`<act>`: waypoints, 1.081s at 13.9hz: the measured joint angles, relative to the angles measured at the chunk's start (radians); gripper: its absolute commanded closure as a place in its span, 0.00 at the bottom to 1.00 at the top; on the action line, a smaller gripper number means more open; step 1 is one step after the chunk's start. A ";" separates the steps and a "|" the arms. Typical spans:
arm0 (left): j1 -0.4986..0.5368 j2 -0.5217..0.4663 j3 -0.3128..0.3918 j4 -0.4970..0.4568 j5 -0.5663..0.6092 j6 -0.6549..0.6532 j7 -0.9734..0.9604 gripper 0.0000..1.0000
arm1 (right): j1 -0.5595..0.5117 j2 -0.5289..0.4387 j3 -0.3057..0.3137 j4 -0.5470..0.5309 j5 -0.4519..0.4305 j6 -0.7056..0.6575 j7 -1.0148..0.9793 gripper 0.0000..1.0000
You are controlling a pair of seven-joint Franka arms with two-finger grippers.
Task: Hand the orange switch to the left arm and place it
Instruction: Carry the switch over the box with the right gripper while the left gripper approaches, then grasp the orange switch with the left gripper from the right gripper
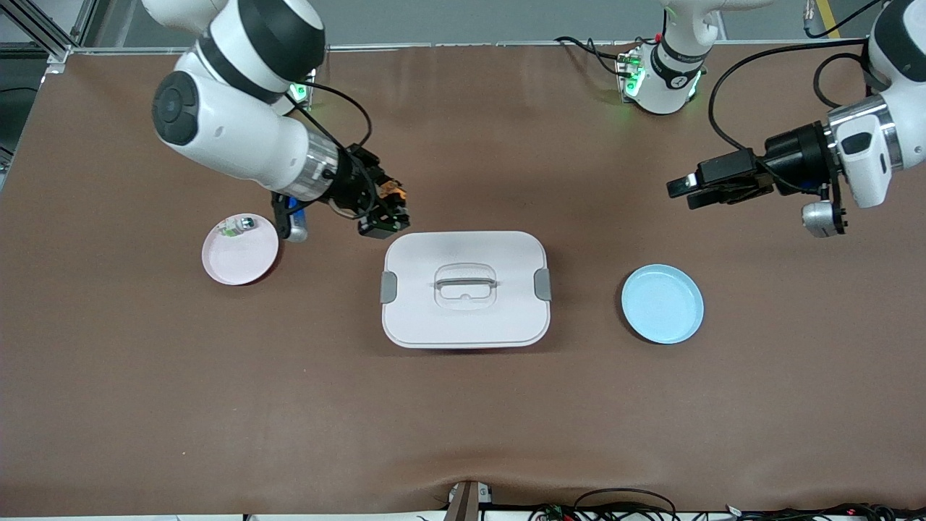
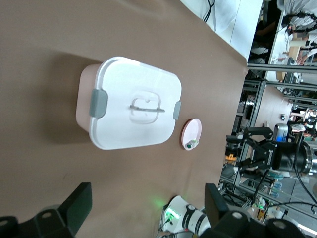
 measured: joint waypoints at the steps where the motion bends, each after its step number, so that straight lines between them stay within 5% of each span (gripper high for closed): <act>1: 0.000 0.000 -0.018 -0.008 -0.002 0.026 0.000 0.00 | 0.014 0.030 0.000 0.037 0.000 0.001 0.038 1.00; 9: -0.002 0.000 -0.143 -0.057 -0.002 0.185 -0.015 0.00 | 0.099 0.228 -0.002 0.352 0.001 0.017 0.336 1.00; 15: -0.003 0.013 -0.235 -0.074 -0.002 0.291 -0.037 0.00 | 0.188 0.319 -0.009 0.400 0.000 0.167 0.438 1.00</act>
